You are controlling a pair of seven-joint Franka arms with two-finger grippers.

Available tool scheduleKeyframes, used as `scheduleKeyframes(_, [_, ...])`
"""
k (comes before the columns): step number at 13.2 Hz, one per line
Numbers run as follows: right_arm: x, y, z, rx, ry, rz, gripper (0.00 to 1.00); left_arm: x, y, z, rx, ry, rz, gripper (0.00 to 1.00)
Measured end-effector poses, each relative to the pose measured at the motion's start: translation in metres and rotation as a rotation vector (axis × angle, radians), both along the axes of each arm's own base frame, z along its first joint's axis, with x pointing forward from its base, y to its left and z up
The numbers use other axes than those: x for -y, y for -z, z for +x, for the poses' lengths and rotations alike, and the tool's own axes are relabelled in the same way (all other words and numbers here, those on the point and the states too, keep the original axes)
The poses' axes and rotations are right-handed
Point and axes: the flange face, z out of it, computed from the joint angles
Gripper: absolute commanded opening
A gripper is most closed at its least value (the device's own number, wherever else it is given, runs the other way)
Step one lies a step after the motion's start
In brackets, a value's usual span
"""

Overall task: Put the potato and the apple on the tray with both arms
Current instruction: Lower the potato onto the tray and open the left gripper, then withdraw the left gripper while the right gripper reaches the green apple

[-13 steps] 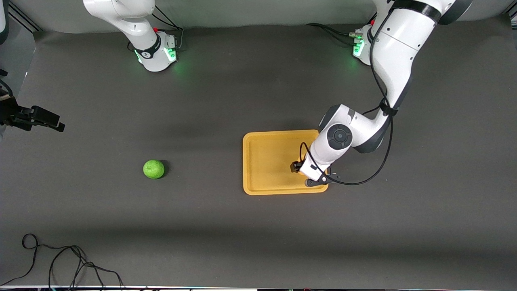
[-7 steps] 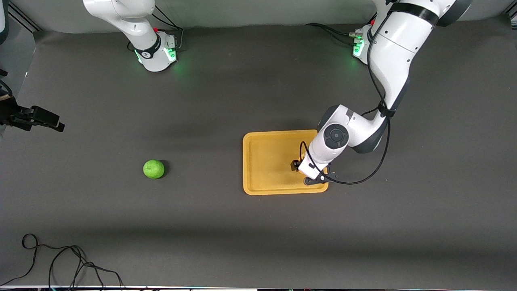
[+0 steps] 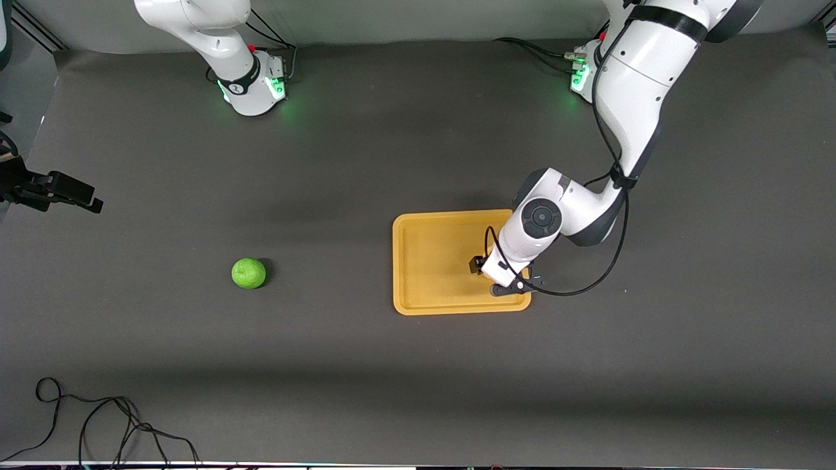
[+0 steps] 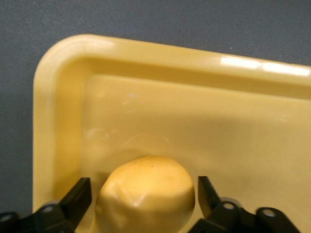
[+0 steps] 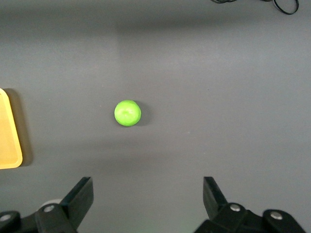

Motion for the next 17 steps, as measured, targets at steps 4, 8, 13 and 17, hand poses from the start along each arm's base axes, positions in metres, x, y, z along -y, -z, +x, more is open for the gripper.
scheduleKeyframes(4, [0.0,0.0,0.0,0.0,0.0,0.0,1.0,-0.003,-0.023,0.006,0.002,-0.004,0.016,0.99])
scheduleKeyframes(8, [0.0,0.0,0.0,-0.001,0.0,0.0,1.0,-0.056,-0.151,0.025,-0.024,0.044,0.107,0.99])
scheduleKeyframes(13, [0.002,0.0,0.0,0.0,-0.011,0.0,1.0,-0.199,-0.262,0.039,-0.067,0.14,0.166,0.97])
scheduleKeyframes(17, [0.001,0.012,0.001,-0.001,-0.009,0.035,1.0,-0.302,-0.321,0.041,-0.111,0.158,0.145,0.93])
